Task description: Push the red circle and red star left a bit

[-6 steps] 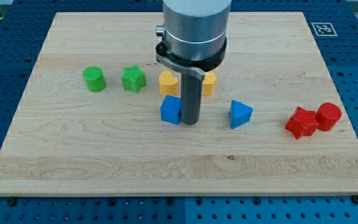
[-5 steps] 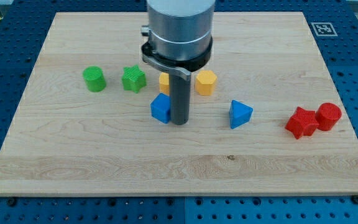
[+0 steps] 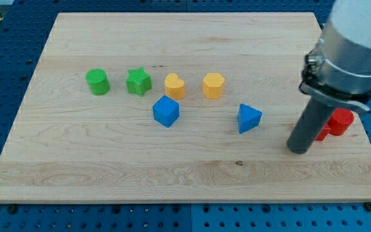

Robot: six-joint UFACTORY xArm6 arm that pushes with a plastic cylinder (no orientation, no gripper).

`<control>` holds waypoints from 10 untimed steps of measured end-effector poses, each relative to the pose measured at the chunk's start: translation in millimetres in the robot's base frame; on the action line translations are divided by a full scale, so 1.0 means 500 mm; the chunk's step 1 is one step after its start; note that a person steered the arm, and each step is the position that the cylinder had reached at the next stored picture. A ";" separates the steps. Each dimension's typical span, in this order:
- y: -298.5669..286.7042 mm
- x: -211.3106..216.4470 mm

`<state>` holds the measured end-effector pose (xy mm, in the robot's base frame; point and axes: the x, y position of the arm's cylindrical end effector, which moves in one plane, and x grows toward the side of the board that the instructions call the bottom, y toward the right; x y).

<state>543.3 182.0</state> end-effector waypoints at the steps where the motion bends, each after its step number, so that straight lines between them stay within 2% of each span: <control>1: 0.029 0.000; 2: 0.103 0.013; 3: 0.230 0.034; 4: 0.323 0.013; 6: 0.272 -0.131; 8: 0.252 -0.110; 10: 0.139 -0.108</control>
